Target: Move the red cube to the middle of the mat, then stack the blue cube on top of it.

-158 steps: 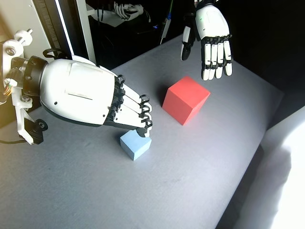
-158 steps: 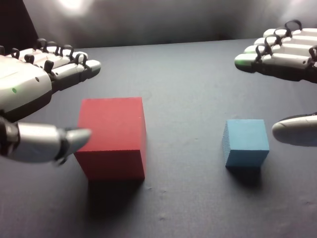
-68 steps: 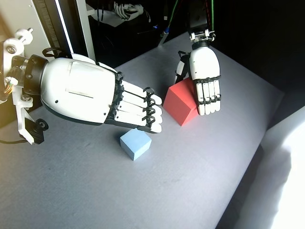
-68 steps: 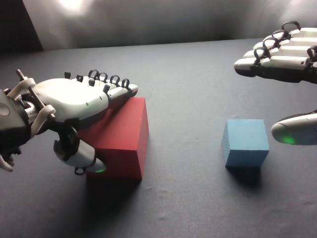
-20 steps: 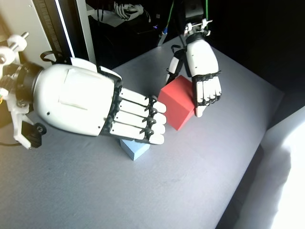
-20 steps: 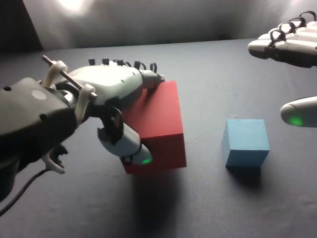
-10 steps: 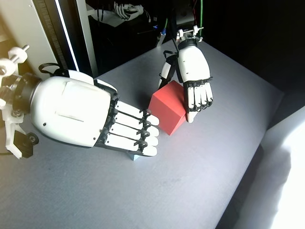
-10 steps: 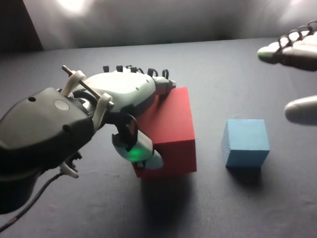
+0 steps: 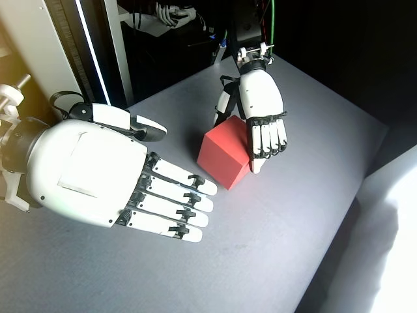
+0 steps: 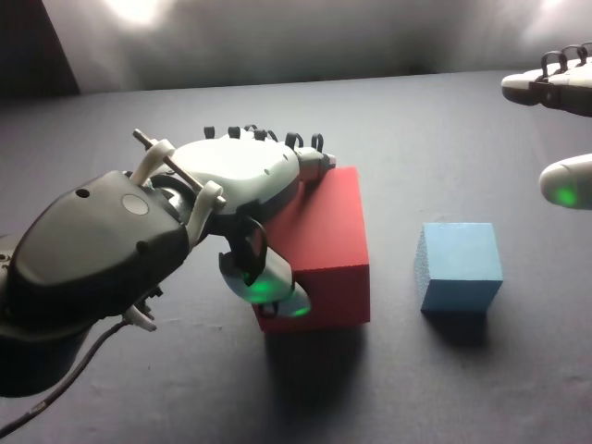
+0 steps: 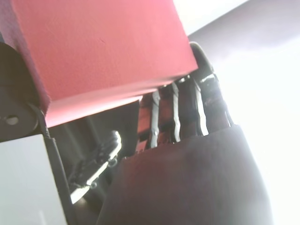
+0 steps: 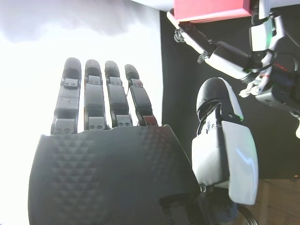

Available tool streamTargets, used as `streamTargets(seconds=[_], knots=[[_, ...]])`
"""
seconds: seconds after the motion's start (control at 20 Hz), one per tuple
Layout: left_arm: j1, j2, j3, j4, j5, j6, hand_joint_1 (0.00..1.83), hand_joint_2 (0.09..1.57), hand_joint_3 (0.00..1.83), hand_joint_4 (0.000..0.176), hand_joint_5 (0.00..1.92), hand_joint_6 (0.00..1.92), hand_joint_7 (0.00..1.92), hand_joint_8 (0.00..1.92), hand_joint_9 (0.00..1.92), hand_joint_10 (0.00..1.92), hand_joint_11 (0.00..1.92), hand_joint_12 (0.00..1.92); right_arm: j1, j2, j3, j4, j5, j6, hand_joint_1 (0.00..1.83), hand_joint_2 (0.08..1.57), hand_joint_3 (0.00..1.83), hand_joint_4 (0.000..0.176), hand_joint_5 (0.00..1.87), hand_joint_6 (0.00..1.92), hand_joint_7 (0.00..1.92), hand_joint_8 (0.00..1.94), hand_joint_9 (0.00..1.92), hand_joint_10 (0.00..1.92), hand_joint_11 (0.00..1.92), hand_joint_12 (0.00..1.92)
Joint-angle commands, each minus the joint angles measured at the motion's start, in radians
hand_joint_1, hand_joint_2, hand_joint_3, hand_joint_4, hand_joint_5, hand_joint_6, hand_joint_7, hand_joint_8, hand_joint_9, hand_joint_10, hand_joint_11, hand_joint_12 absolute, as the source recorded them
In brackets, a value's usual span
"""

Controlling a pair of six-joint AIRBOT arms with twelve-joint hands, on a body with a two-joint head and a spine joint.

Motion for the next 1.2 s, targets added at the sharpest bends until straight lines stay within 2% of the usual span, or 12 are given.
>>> streamTargets(seconds=[0.0,0.2,0.45,0.5,0.55,0.6,0.65,0.7,0.75,0.8,0.95,1.15], knots=[[-0.006,0.006,-0.001,0.058,-0.042,-0.005,1.13,1.19,0.0,0.0,0.82,1.22,0.4,1.01,0.22,1.29,0.0,1.63,0.005,0.009,0.005,0.017,0.104,-0.001,0.0,1.21,0.0,0.0,0.03,0.01,0.03,0.0,0.01,0.0,0.0,0.05],[-0.001,0.006,-0.001,0.059,-0.042,-0.009,1.14,1.18,0.0,0.0,0.83,1.2,0.41,1.04,0.22,1.3,0.0,1.65,-0.044,-0.008,0.006,0.026,0.156,-0.012,0.0,1.21,0.0,0.0,0.04,0.0,0.06,0.0,0.05,0.0,0.0,0.17],[0.0,0.006,-0.002,0.065,-0.042,-0.014,1.13,1.19,0.0,0.0,0.83,1.21,0.37,1.07,0.2,1.29,0.0,1.61,-0.105,-0.028,0.005,0.352,0.268,-0.157,0.0,1.22,0.0,0.0,0.06,0.0,0.08,0.0,0.07,0.01,0.0,0.15],[0.001,0.006,-0.003,0.067,-0.042,-0.014,1.2,1.12,0.0,0.0,0.59,0.84,0.41,0.85,0.23,1.12,0.0,1.51,-0.12,-0.028,0.005,0.36,0.288,-0.157,0.0,1.21,0.0,0.0,0.03,0.0,0.04,0.0,0.03,0.0,0.0,0.11],[0.001,0.006,-0.003,0.067,-0.042,-0.014,1.2,1.12,0.0,0.0,0.59,0.84,0.41,0.85,0.23,1.12,0.0,1.51,-0.122,-0.029,0.005,0.36,0.288,-0.157,0.0,1.21,0.0,0.0,0.03,0.0,0.04,0.0,0.03,0.0,0.0,0.11],[0.002,0.006,-0.003,0.067,-0.043,-0.016,1.12,1.13,0.0,0.0,0.45,0.2,0.47,0.37,0.24,0.81,0.0,1.26,-0.126,-0.03,0.005,0.36,0.288,-0.157,0.0,1.21,0.0,0.0,0.03,0.0,0.06,0.0,0.05,0.0,0.0,0.13],[0.002,0.006,-0.003,0.067,-0.044,-0.017,1.09,1.13,0.0,0.0,0.44,0.08,0.48,0.21,0.25,0.7,0.0,1.19,-0.129,-0.033,0.005,0.36,0.288,-0.157,0.0,1.21,0.0,0.0,0.04,0.0,0.06,0.0,0.05,0.0,0.0,0.13],[0.002,0.006,-0.003,0.067,-0.046,-0.018,1.03,1.11,0.0,0.0,0.4,0.01,0.47,0.04,0.32,0.4,0.0,1.05,-0.135,-0.036,0.005,0.36,0.288,-0.157,0.0,1.22,0.0,0.0,0.05,0.0,0.07,0.0,0.06,0.0,0.0,0.18],[0.002,0.006,-0.003,0.067,-0.048,-0.018,0.93,1.1,0.0,0.0,0.27,0.0,0.36,0.0,0.32,0.13,0.0,0.82,-0.146,-0.04,0.005,0.36,0.288,-0.157,0.0,1.22,0.0,0.0,0.04,0.0,0.07,0.0,0.06,0.0,0.0,0.16],[0.001,0.006,-0.002,0.068,-0.048,-0.019,0.9,1.06,0.0,0.0,0.17,0.0,0.23,0.02,0.23,0.06,0.0,0.56,-0.154,-0.043,0.006,0.361,0.288,-0.157,0.0,1.21,0.0,0.0,0.04,0.0,0.06,0.0,0.04,0.0,0.0,0.13],[0.001,0.006,-0.004,0.068,-0.049,-0.02,0.87,0.99,0.0,0.0,0.03,0.0,0.05,0.01,0.08,0.01,0.0,0.15,-0.186,-0.063,0.006,0.362,0.288,-0.16,0.0,1.22,0.0,0.0,0.03,0.01,0.05,0.01,0.03,0.01,0.01,0.01],[0.001,0.007,-0.005,0.068,-0.049,-0.02,0.91,0.92,0.0,0.0,0.02,0.0,0.03,0.0,0.03,0.0,0.0,0.01,-0.193,-0.083,0.006,0.437,0.301,-0.214,0.0,1.22,0.0,0.0,0.04,0.01,0.05,0.01,0.03,0.01,0.02,0.02]])
